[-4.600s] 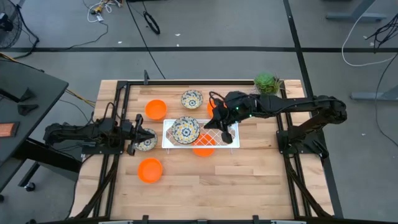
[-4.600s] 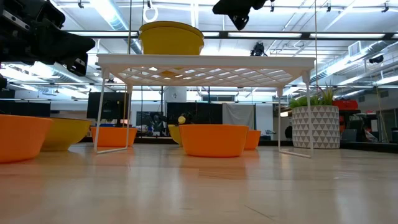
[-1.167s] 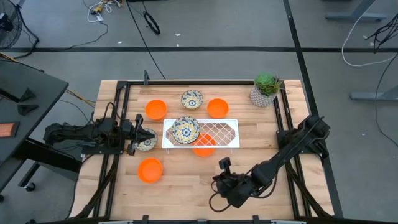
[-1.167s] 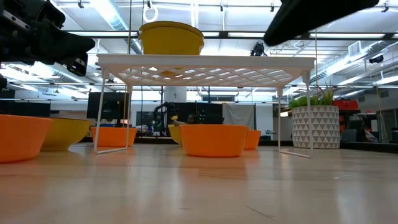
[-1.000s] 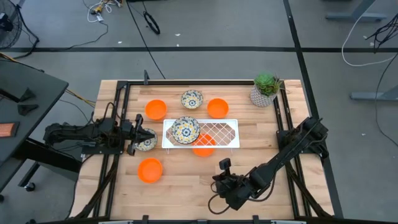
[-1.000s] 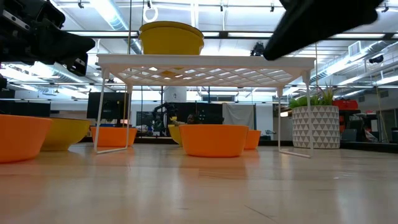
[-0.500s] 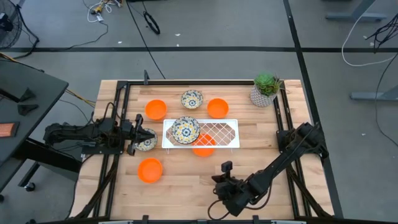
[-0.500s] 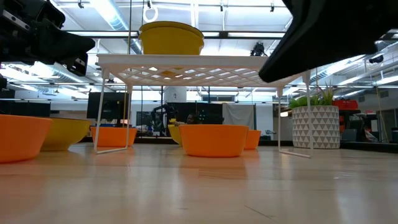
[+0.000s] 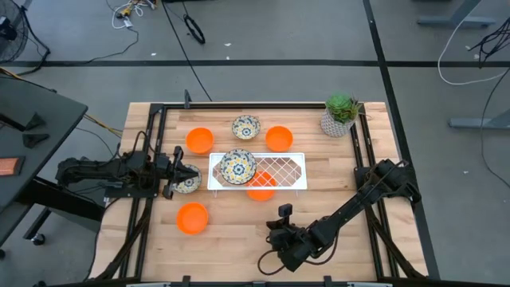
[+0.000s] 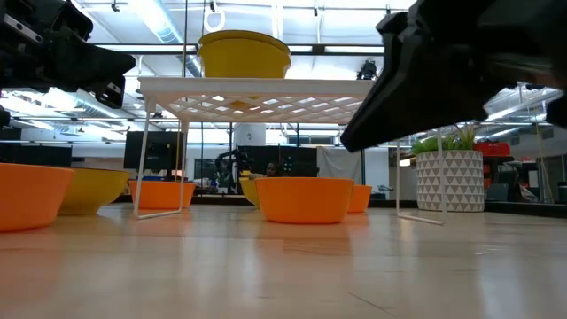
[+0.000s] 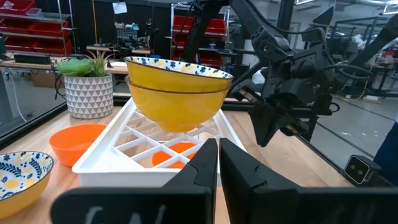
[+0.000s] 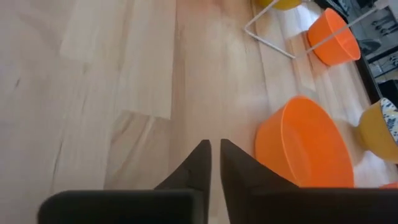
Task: Pick & Place Mini bowls
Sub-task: Put the orange bowl on the shelf
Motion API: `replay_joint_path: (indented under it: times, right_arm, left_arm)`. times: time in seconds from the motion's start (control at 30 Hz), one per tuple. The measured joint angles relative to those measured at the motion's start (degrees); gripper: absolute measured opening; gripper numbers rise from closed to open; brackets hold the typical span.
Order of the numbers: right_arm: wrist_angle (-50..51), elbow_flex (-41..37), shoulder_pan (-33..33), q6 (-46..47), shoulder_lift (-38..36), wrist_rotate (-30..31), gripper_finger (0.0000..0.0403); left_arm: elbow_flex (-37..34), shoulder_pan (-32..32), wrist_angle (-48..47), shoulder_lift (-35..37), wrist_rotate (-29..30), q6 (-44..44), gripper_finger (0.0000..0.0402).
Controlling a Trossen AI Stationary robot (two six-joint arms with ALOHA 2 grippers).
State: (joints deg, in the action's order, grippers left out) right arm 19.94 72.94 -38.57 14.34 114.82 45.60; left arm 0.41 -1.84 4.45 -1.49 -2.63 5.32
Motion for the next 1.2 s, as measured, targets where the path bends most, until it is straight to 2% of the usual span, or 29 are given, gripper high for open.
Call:
replay_joint_path:
  times: [0.33,0.53,0.73,1.2]
  right_arm:
    - [-1.13,0.25,2.01,-1.60,1.95,0.07,0.0115]
    - [0.94,0.25,2.01,-7.25,4.04,3.96,0.0147]
    - [3.51,0.27,2.07,-8.92,4.04,11.00,0.0157]
    - [3.37,0.66,5.23,-9.94,4.03,9.88,0.0158]
  left_arm:
    - [0.01,0.01,0.00,0.00,0.00,-0.02,0.0023]
    - [0.00,0.00,0.00,0.02,0.00,0.00,0.0023]
    - [0.01,0.02,0.03,0.02,0.00,-0.01,0.0023]
    - [0.00,0.00,0.02,0.00,0.00,0.00,0.0023]
